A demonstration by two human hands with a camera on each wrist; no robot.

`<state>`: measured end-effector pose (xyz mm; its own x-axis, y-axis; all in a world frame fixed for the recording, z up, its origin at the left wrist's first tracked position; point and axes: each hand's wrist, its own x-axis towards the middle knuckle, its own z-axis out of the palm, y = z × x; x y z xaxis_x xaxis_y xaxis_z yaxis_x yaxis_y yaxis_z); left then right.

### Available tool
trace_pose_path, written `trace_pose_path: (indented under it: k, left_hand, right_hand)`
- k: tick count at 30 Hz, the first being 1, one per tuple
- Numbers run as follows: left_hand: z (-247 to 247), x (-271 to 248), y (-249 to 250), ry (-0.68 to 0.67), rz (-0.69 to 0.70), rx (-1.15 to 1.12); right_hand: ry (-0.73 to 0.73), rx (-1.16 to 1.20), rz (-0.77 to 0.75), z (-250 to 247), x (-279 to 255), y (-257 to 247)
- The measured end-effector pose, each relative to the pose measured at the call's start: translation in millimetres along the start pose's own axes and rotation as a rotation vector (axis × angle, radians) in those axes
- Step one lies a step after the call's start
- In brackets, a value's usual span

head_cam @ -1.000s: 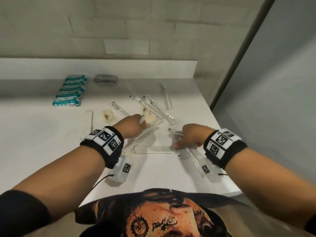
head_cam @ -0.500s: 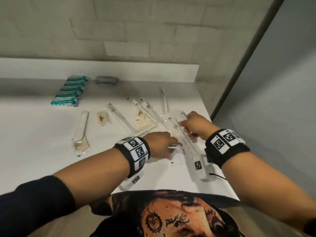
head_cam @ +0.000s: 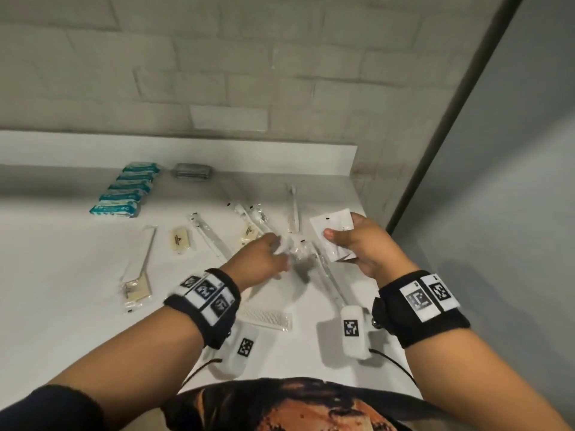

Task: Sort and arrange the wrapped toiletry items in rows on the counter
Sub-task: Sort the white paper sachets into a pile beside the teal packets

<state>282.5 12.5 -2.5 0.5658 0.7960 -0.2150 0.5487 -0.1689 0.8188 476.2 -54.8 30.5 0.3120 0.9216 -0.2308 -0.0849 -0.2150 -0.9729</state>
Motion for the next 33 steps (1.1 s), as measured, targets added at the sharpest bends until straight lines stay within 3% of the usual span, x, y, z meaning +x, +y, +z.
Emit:
trace_pose_path:
  k: [2, 5, 9, 13, 15, 19, 22, 28, 33]
  left_hand:
    - [-11, -8, -1, 0.050, -0.047, -0.486]
    - [-27, -23, 0, 0.060, -0.004, -0.796]
    - [-40, -38, 3, 0.036, 0.053, -0.863]
    - [-62, -44, -7, 0.140, -0.050, -0.851]
    - [-75, -48, -13, 0.095, -0.111, -0.909]
    - [-99, -54, -21, 0.063, -0.140, -0.951]
    - [-114, -58, -31, 0.095, -0.112, -0.941]
    - [-138, -69, -49, 0.168, -0.005, -0.926]
    - [-150, -75, -63, 0.228, 0.016, -0.807]
  right_hand:
    - [-0.069, 0.074, 0.001, 13, -5, -6]
    - [-0.141, 0.107, -0.023, 45, -5, -11]
    - [-0.159, 0.119, -0.042, 84, -4, -11]
    - [-0.071, 0.093, -0.262, 111, -4, -13]
    - [-0.027, -0.066, -0.431, 122, -3, -16]
    - [-0.146, -0.442, -0.585, 144, -2, -12]
    - [-0.179, -0.430, -0.507, 157, -4, -11]
    - [-0.149, -0.036, -0.216, 175, -8, -18]
    - [-0.161, -0.043, -0.191, 191, -9, -20]
